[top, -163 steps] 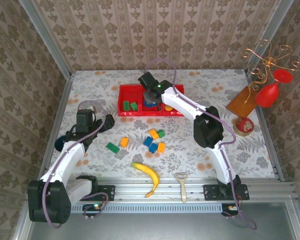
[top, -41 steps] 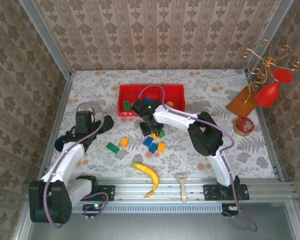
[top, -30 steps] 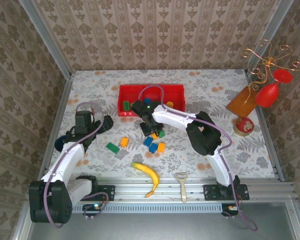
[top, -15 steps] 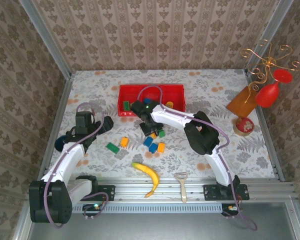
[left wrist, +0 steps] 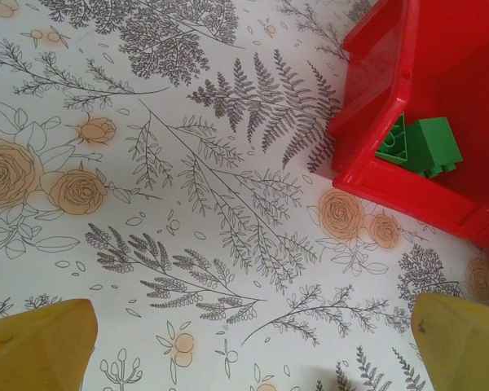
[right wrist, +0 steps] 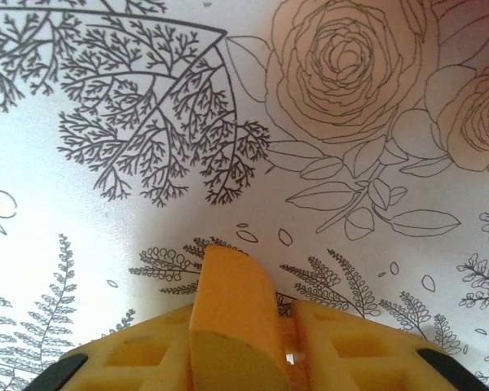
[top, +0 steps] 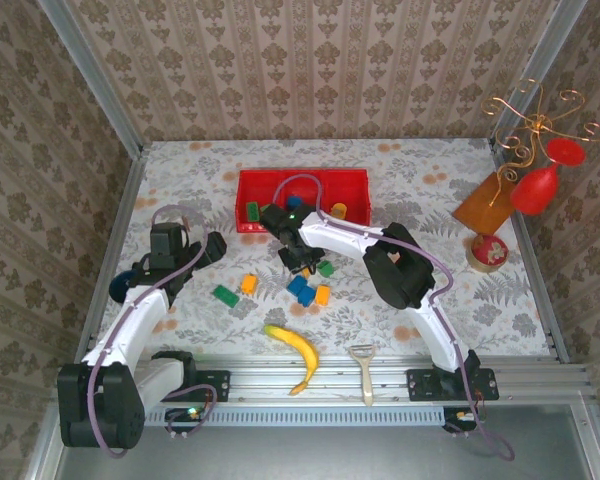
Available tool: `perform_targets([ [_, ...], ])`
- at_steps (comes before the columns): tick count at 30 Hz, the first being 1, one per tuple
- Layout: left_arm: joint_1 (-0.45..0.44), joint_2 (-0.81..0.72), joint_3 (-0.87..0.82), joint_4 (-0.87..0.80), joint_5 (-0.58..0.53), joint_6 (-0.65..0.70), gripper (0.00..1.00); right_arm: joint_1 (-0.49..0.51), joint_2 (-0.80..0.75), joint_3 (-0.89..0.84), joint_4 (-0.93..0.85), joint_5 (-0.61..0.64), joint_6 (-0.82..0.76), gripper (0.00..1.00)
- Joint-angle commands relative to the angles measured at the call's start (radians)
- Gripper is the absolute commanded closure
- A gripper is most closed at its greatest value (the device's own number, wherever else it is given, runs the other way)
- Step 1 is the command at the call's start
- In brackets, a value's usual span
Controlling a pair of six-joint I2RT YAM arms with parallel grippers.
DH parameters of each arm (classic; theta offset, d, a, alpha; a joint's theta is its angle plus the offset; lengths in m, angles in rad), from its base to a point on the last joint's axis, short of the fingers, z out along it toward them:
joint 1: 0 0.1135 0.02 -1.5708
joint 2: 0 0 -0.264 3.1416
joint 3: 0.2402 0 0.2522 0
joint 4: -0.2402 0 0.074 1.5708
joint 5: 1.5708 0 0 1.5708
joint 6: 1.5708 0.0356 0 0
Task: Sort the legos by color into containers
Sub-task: Pick up the lego from the center of the table, then place the lego in the container.
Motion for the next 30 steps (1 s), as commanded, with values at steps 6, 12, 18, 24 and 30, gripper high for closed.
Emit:
perform_targets([
  [6,0.009,-0.017,-0.012,-0.005,0.007,-0.007,0.0,-0.008,-0.059,0.003,0.004,0.084,-0.009,0.83],
  [12,0.011,-0.02,-0.013,-0.002,0.011,-0.005,0.0,-0.015,-0.185,-0.042,0.042,0.167,-0.006,0.86],
  [18,0.014,-0.024,-0.016,0.002,0.014,-0.005,0.0,-0.062,-0.315,-0.124,0.098,0.203,0.002,0.87],
  [24,0.014,-0.024,-0.016,0.003,0.018,-0.007,0.0,-0.146,-0.37,-0.154,0.119,0.2,0.0,0.87],
  [30,0.015,-0.031,-0.017,-0.001,0.017,-0.008,0.0,-0.214,-0.372,-0.14,0.136,0.201,-0.024,0.87],
])
